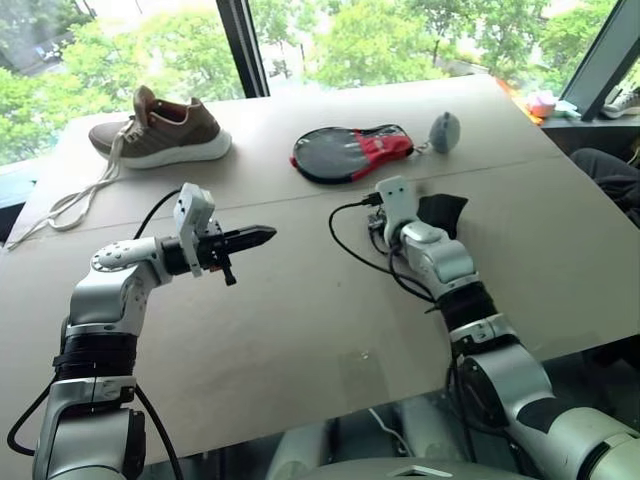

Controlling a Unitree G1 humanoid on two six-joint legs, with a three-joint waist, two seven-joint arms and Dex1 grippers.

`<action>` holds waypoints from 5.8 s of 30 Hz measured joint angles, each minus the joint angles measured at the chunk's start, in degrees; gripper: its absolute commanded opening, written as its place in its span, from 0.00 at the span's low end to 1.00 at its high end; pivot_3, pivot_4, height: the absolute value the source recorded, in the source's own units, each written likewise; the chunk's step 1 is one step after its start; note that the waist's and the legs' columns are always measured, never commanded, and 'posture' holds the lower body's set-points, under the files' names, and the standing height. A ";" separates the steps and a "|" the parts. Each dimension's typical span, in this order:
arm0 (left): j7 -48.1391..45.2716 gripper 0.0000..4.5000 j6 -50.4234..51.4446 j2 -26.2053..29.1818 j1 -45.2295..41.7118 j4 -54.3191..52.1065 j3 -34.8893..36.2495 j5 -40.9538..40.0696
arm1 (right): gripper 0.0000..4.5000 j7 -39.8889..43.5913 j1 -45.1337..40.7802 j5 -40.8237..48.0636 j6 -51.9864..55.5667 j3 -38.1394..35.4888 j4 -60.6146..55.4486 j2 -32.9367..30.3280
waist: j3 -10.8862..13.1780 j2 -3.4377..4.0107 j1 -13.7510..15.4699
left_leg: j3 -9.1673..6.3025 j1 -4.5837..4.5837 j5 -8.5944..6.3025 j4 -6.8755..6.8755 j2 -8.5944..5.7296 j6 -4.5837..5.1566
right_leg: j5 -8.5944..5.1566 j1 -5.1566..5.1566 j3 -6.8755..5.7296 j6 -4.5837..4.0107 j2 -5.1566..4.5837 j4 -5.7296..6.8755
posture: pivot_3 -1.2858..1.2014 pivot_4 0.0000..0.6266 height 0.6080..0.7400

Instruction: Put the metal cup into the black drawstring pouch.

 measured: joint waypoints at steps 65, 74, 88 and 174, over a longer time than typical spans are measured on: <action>4.30 0.79 -18.63 -20.18 -25.47 13.53 -8.79 7.70 | 0.00 5.40 -7.20 40.57 10.14 -11.11 -37.47 -0.93 | 0.13 0.21 1.48 | -0.42 -1.04 0.11 0.04 -0.23 -0.19 | 0.02 -0.74 -0.06 0.01 -0.04 -0.43 | 0.52 0.24 1.00; 5.02 0.79 -16.53 -21.42 -25.56 15.19 -5.37 4.82 | 0.00 5.41 -7.59 40.45 9.53 -11.11 -37.34 -0.96 | 0.13 0.21 1.37 | -0.44 -1.05 0.11 0.05 -0.23 -0.19 | 0.02 -0.74 -0.17 0.01 -0.04 -0.41 | 0.52 0.24 1.00; 3.68 0.02 -18.30 -20.18 -24.65 15.92 -7.02 7.95 | 0.00 5.41 -7.59 40.35 9.50 -11.00 -36.87 -0.96 | 0.13 0.21 1.47 | -0.46 -1.05 0.11 0.06 -0.24 -0.20 | 0.02 -0.73 -0.19 0.01 -0.05 -0.42 | 0.52 0.24 1.00; 5.37 0.04 -23.42 -22.70 -23.62 21.29 -7.62 11.37 | 0.00 4.20 -15.98 43.40 5.89 -13.77 -33.60 -0.91 | 0.13 0.20 1.46 | -0.53 -1.06 0.12 0.11 -0.28 -0.19 | 0.02 -0.71 -0.22 0.01 -0.08 -0.39 | 0.52 0.24 1.00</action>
